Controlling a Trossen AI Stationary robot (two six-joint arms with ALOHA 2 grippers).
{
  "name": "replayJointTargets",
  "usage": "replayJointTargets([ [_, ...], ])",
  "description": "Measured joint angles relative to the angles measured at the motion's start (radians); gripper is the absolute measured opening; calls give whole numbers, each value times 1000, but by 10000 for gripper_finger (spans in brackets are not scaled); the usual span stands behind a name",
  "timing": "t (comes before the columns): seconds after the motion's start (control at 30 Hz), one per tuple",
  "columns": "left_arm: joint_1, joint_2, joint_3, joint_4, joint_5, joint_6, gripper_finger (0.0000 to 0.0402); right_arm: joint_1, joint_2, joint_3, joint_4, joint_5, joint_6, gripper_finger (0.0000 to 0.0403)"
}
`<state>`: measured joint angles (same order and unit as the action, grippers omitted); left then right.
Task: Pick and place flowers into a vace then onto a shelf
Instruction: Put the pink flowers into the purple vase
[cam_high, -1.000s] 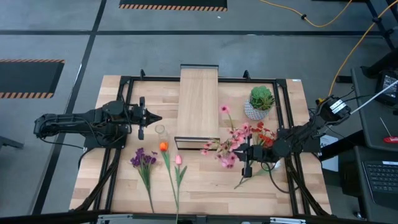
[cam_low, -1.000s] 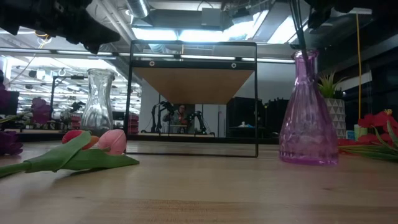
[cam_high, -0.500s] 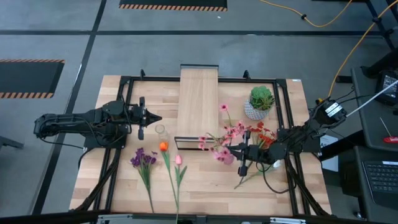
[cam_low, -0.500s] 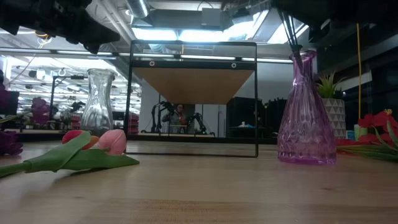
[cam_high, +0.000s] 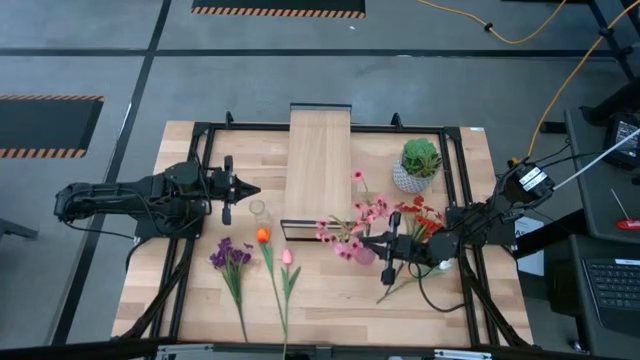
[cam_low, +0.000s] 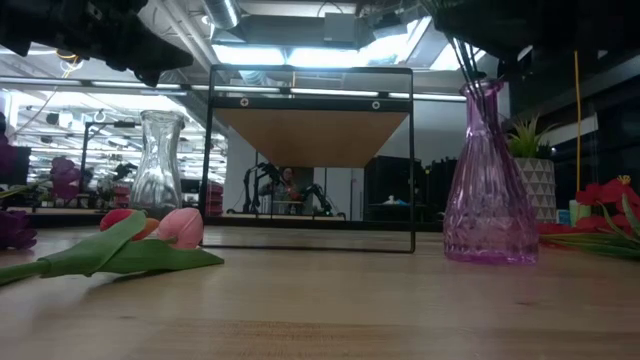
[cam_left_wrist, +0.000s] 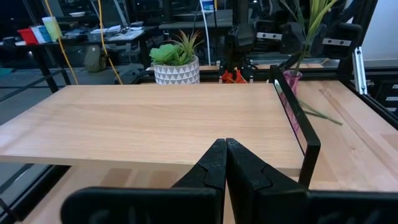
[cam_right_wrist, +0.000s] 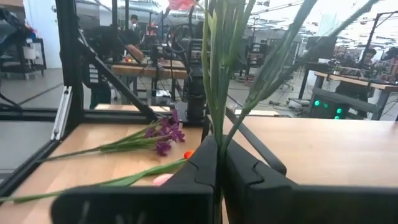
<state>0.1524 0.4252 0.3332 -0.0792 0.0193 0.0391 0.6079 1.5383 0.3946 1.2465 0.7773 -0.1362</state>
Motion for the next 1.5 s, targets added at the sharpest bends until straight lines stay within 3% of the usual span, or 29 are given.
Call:
replayJointTargets([
  [0.6,0,0,0,0,0,0,4,28,-39,0,-57,0,1,89],
  [1.13,0,0,0,0,0,-28,4,28,-214,0,-406,24,186,124],
  [1.5,0,0,0,0,0,-54,4,28,-410,0,-721,-67,320,124],
])
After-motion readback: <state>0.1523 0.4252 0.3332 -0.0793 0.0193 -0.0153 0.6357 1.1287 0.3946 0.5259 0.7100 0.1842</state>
